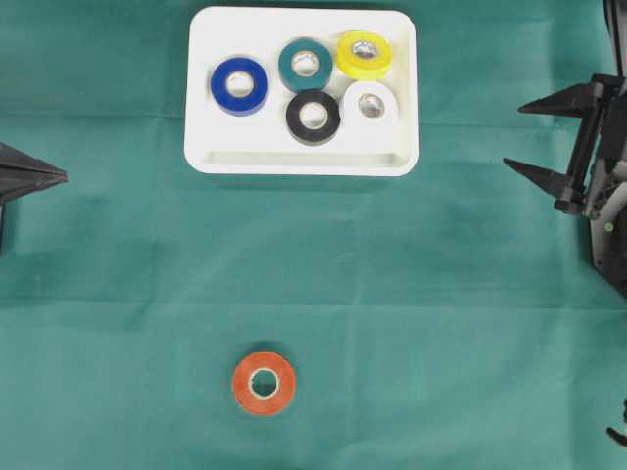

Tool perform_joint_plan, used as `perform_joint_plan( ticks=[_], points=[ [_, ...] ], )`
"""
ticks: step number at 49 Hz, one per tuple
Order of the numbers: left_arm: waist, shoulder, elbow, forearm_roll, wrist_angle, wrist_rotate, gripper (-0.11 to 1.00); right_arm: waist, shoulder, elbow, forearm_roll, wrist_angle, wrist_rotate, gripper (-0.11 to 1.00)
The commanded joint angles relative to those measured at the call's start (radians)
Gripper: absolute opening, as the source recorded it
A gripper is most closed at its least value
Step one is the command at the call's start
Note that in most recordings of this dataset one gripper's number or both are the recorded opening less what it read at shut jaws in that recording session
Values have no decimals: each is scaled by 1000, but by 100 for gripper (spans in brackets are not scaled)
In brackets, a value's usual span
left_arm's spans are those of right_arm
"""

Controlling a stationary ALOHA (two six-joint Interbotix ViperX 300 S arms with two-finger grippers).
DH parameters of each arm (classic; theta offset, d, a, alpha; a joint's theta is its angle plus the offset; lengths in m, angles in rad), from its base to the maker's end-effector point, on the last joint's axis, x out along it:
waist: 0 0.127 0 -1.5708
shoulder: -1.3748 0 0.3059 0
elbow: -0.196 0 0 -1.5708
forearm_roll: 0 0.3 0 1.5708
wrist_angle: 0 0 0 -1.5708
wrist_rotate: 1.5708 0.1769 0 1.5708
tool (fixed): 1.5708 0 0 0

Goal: Put the tape into the white case with the right arm.
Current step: 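Release the yellow roll and retract the right gripper rightward, then move the right gripper down over the orange-red tape roll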

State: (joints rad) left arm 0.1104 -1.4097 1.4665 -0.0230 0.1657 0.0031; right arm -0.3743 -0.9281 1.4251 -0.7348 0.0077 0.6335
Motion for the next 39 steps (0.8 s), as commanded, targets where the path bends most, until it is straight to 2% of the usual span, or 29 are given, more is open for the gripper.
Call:
perform_joint_plan(
  ticks=[1, 12, 19, 28, 39],
  points=[
    [5, 6, -11, -2, -11, 0, 1, 52, 0, -5, -3, -38, 0, 64],
    [3, 6, -11, -2, -11, 0, 1, 278, 14, 11, -5, -60, 0, 64],
    [3, 6, -11, -2, -11, 2, 1, 390, 18, 14, -5, -52, 2, 64],
    [3, 6, -11, -2, -11, 0, 1, 434, 26, 12, -5, -55, 2, 62],
    [3, 6, -12, -2, -11, 0, 1, 439, 38, 12, -5, -58, 2, 61]
  ],
)
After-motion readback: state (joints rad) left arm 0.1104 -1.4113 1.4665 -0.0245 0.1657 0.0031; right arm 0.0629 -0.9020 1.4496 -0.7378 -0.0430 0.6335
